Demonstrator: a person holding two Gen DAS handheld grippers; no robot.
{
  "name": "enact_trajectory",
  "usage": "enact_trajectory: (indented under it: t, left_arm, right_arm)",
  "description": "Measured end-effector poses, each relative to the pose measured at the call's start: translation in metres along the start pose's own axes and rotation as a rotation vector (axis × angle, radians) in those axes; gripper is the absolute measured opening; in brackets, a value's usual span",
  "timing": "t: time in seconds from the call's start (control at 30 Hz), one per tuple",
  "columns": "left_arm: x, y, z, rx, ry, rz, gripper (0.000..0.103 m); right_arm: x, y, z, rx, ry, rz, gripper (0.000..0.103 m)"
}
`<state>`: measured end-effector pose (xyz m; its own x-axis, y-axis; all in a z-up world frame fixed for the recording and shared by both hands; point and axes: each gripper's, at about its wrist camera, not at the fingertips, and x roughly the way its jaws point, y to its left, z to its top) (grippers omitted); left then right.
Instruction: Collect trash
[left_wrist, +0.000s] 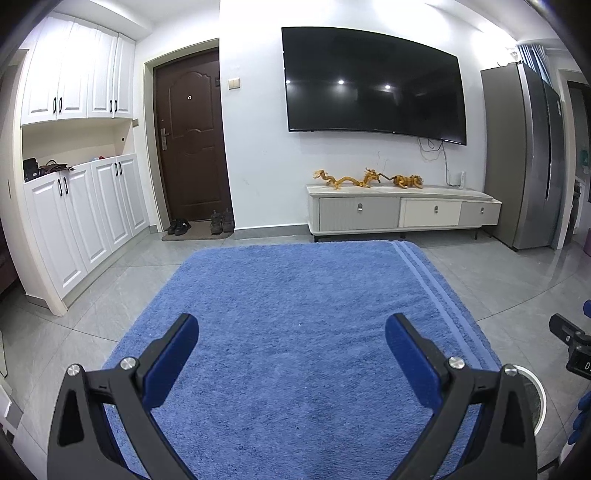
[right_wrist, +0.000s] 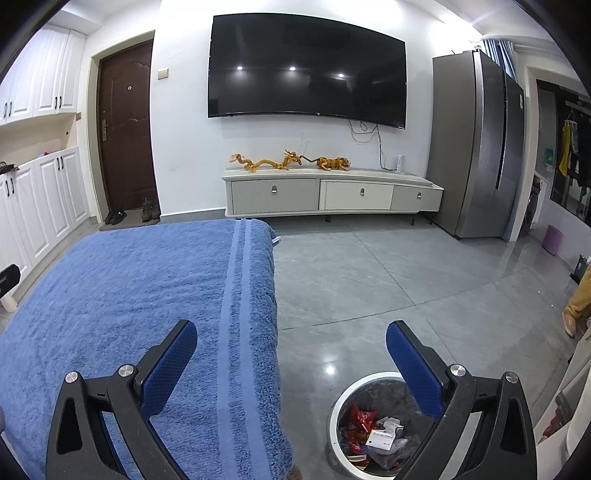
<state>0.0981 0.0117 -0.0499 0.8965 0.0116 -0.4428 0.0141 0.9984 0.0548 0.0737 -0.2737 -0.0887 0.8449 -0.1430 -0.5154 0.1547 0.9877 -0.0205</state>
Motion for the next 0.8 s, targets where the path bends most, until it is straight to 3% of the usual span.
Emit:
enact_trajectory:
  t: [0.8]
  left_arm:
    - [0.0102,0.0038,-0.0083,0.013,0.034,0.009,0.102]
  right_arm:
    - [-0.0012,-0.0062,0.0022,0.023,-0.02,-0.028,0.103]
